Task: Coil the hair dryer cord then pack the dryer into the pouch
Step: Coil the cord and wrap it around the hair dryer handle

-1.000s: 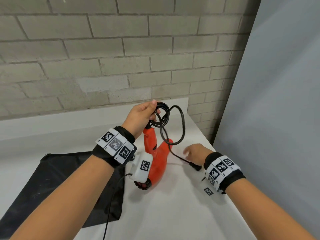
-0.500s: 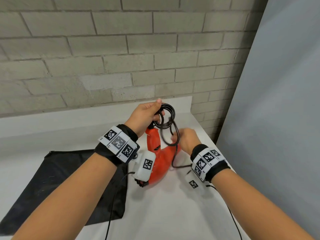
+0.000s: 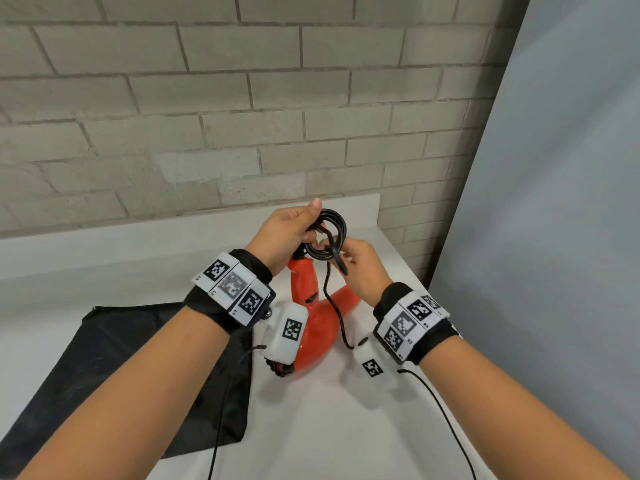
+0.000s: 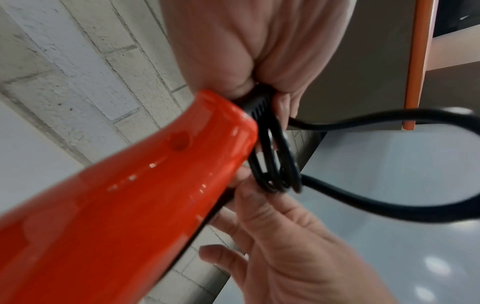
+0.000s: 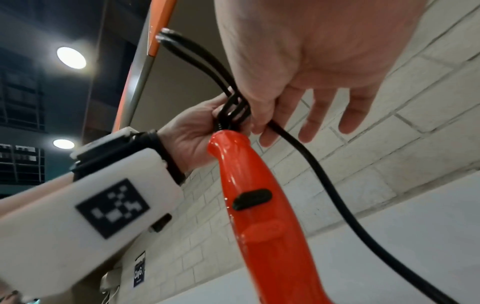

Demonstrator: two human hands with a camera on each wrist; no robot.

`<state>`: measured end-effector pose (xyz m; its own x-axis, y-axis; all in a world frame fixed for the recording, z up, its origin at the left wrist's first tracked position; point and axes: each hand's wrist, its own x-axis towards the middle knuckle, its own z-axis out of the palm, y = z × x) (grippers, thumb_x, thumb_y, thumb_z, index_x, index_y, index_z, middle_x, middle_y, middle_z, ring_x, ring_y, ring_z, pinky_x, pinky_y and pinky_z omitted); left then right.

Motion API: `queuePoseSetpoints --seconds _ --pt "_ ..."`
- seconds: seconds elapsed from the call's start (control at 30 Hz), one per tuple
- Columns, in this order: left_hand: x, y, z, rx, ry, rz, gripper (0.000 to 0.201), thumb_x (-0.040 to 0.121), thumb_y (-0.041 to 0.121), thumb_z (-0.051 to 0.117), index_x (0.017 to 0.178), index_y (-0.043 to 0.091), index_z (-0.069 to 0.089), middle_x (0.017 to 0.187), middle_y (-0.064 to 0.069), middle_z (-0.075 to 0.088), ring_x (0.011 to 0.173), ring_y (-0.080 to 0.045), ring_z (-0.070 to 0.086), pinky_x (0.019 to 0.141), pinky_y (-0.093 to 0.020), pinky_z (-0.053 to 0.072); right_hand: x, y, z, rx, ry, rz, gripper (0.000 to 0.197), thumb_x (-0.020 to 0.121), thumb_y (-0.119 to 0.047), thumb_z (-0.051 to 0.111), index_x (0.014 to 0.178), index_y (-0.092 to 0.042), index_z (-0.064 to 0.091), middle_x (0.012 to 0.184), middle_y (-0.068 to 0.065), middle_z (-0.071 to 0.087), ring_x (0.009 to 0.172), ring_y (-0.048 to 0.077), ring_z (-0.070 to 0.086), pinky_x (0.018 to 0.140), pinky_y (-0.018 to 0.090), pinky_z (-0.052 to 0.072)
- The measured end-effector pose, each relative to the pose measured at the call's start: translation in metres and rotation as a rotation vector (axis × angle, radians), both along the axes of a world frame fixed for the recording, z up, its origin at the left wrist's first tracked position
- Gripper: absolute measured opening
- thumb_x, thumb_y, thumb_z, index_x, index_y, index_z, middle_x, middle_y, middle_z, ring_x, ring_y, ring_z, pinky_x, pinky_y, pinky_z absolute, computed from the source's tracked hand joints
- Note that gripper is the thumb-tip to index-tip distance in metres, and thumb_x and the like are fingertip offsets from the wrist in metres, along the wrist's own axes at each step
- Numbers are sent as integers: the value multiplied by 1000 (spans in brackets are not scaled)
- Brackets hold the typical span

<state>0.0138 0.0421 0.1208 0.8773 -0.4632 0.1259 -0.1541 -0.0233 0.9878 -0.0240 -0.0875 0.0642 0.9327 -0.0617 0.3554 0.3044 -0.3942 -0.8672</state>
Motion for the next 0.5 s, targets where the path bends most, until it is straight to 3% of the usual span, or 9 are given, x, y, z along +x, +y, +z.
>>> queuePoseSetpoints --seconds 0.1,0.17,0.23,0.33,0.4,0.47,0.5 --pt "-1 0 0 -16 -11 13 40 94 35 39 67 10 55 34 11 37 46 -10 36 47 -11 37 3 -5 -7 -75 26 -171 20 90 -10 50 93 -10 70 79 7 72 70 20 64 71 33 51" --pt "-4 -1 1 -38 12 12 41 94 35 38 67 9 54 33 9 40 43 -9 35 50 -13 38 6 -12 -13 -181 75 -259 21 89 -15 50 81 -16 68 64 -5 63 60 14 56 68 29 45" --pt "-6 -1 1 -76 48 6 41 94 34 38 67 9 53 38 7 46 40 -6 34 56 -19 40 12 -23 -19 -248 205 -355 24 88 -19 49 68 -22 62 57 -10 54 62 17 53 70 30 42" --pt "-7 -1 0 -125 57 -19 33 93 29 43 69 9 55 55 0 47 36 -3 32 55 -21 41 17 -38 -29 -423 537 -435 20 86 -20 50 82 -16 68 87 4 68 89 28 61 90 37 46" --pt "-7 0 -1 -99 20 -35 23 92 21 48 74 11 58 57 1 42 37 -3 32 51 -17 41 14 -41 -34 -585 694 -451 21 86 -17 49 97 -11 66 106 9 67 100 30 61 97 40 44" --pt "-8 0 -1 -73 -17 -48 15 90 14 51 79 12 61 58 2 42 39 -2 32 50 -15 41 9 -36 -30 -784 680 -453 27 87 -13 45 111 -12 58 114 9 63 107 29 58 99 39 42" --pt "-8 0 0 -70 -25 -49 13 89 11 51 81 13 62 59 4 46 39 -2 33 50 -14 41 7 -34 -26 -825 588 -430 34 87 -11 45 120 -14 52 118 9 61 111 29 55 99 39 40"
